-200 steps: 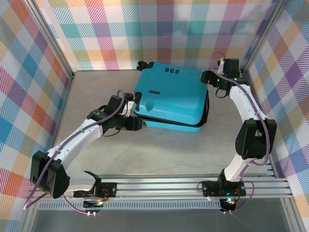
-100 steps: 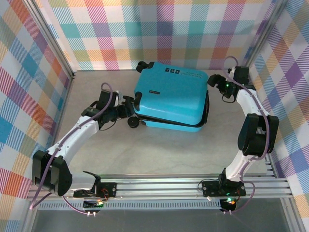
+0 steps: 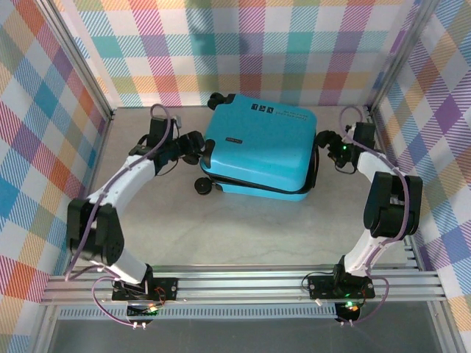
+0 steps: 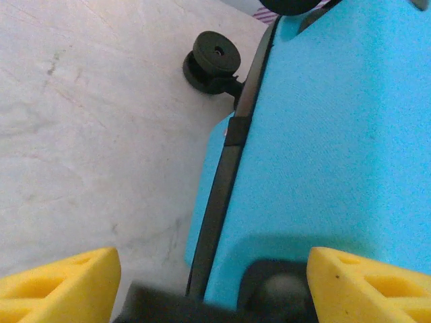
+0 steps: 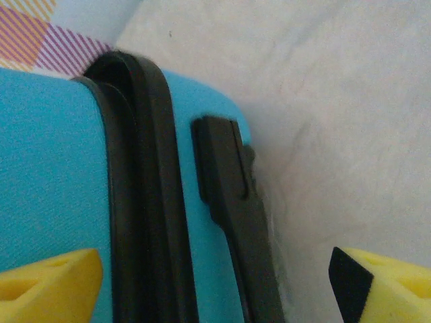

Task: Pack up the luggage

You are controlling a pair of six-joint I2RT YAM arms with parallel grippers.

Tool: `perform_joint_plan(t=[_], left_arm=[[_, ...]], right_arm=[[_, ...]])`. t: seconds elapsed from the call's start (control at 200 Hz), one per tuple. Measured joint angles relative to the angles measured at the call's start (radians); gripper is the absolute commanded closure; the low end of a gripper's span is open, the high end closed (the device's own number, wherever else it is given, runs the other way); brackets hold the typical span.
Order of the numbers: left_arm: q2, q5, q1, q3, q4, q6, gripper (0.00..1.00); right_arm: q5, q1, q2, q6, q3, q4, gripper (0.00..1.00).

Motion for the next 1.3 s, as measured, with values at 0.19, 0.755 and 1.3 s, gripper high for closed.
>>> perform_joint_plan(t=[0.19, 0.755, 1.3], left_arm=[[0.134, 0.109, 0.047, 0.092, 0.076, 0.008, 0.35], [0.199, -0.048, 0.165, 0.318, 0.052, 0.089, 0.35], [0.0, -0.078, 0.065, 0.264, -0.241, 0.123, 0.32]], right_arm=[[0.027, 0.027, -0.034, 0.05, -0.059, 0.074, 0.16], [0.312, 0.437, -0.158, 0.383, -0.36, 0.468, 0.19], [0.251, 0.686, -0.516, 0.146, -0.389, 0.281, 0.11]])
